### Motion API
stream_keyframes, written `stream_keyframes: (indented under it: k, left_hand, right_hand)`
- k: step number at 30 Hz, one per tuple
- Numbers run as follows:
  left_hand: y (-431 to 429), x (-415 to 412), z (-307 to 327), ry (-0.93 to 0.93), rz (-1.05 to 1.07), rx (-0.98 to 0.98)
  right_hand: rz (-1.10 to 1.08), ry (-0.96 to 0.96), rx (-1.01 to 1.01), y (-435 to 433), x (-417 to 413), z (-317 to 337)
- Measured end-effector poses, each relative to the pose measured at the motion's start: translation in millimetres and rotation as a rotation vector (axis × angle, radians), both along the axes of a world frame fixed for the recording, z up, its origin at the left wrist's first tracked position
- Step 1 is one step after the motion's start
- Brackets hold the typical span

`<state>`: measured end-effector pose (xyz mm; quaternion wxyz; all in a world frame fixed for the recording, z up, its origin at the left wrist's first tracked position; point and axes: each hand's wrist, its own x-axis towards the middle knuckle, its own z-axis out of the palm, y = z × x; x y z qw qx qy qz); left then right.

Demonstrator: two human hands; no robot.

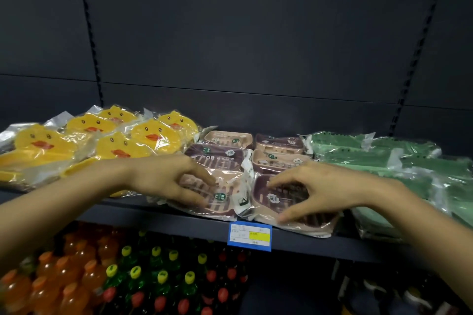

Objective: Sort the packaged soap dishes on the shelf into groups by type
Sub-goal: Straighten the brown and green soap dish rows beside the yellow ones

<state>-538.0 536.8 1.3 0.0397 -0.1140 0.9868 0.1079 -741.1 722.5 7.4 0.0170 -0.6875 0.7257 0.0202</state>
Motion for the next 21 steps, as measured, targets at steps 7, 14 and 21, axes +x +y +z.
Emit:
stream_keyframes:
  k: [7, 14, 21]
  left_hand:
    - [-43.1, 65.1, 11.7, 0.463, 0.190, -0.147]
    - [-114.6, 153.1, 2.5, 0.528, 0.361, -0.192]
    - [-183.5, 239.1, -13.0, 0.345, 0.353, -0.081]
  right_hand:
    - [0.036, -0.028, -0.268, -38.7, 33.5, 17.6]
    - [0.070, -0.023, -0.325, -98.9, 101.7, 13.4]
    - [0.067, -0.056, -0.355, -173.2, 185.9, -3.8]
